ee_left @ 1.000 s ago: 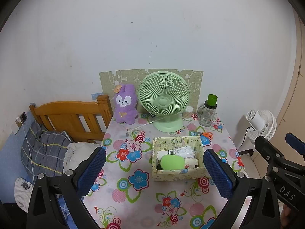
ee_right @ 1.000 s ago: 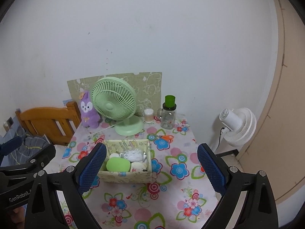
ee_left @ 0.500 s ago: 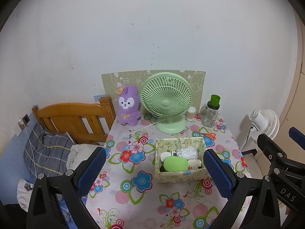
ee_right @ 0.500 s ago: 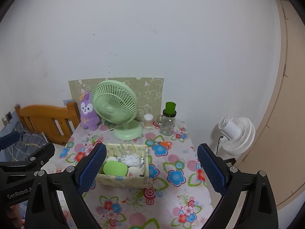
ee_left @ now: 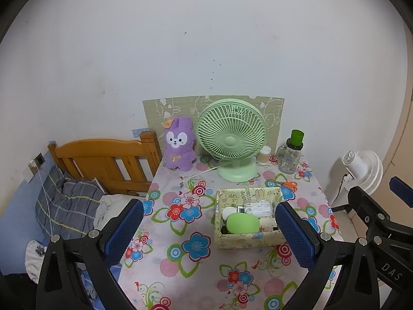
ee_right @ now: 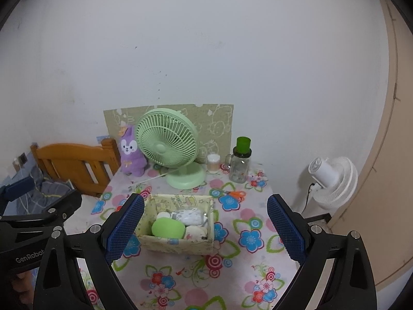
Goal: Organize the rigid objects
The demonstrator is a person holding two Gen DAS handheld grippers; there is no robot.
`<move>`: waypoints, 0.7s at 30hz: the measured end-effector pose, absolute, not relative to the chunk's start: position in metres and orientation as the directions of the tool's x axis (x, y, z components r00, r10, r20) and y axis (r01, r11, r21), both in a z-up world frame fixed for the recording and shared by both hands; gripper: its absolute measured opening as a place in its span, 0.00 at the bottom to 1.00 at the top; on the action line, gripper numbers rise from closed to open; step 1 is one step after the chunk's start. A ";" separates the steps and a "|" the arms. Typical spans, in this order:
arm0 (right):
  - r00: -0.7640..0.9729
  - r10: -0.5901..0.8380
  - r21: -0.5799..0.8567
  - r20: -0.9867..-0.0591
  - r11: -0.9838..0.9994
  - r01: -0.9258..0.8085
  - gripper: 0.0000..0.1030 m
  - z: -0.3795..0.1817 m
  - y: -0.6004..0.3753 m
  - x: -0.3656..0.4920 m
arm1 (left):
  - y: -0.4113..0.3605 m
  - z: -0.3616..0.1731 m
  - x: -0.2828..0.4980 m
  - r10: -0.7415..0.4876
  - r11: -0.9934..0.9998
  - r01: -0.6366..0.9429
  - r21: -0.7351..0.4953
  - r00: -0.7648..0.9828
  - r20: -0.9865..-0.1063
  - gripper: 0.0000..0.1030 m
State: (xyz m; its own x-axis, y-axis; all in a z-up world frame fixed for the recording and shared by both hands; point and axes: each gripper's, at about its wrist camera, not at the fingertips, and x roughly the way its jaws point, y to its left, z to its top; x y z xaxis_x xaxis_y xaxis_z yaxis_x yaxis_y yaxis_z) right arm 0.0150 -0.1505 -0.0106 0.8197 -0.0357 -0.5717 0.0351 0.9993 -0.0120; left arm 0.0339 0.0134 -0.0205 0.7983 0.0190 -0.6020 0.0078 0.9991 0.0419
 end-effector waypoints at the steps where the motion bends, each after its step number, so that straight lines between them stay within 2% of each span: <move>1: 0.820 -0.039 -0.019 -0.571 0.999 0.034 0.95 -0.010 -0.150 0.015 | 0.013 -0.021 0.034 0.021 0.999 0.006 0.043 0.798 -0.603 1.00; 21: 0.829 -0.055 -0.041 -0.557 0.998 0.039 0.95 -0.008 -0.148 0.014 | 0.012 -0.020 0.035 0.015 0.999 0.010 0.039 0.802 -0.598 1.00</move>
